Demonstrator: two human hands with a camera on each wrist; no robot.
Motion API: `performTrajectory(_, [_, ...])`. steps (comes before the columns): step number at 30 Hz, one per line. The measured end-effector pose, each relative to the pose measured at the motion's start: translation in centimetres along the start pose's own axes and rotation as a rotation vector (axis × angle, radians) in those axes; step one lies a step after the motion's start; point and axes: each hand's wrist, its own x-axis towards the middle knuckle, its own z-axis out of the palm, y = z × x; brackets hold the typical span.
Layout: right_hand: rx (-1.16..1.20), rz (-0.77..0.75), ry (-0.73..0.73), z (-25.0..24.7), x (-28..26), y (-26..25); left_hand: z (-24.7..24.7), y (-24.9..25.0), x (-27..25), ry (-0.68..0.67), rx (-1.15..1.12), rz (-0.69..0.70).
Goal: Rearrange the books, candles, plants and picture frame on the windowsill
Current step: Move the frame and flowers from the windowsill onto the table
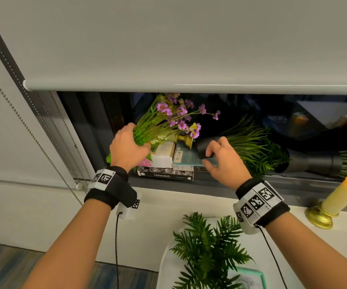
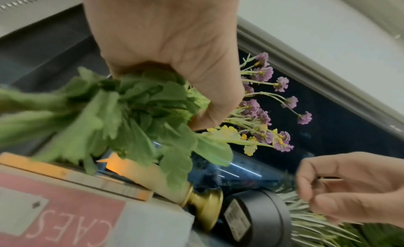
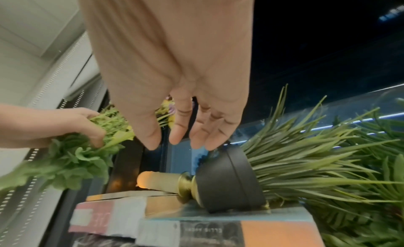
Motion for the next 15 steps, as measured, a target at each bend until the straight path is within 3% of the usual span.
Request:
performTrajectory(6, [0.035,-0.041,-0.139,0.4,-2.9,-1.4,1.2,1.8,-3.7,-0.190,-0.220,0.154])
performTrajectory(10, [0.109,-0.047,-0.234,0.8,-5.4,-1.5,2.4,3.0,-6.6,-0.346,-0.235,0.159])
performTrajectory(15, [0.437,0.088,-0.271,-0.5,-8.4,-2.0,2.7,6.5,-10.3,-0.533,-0.315,0.213])
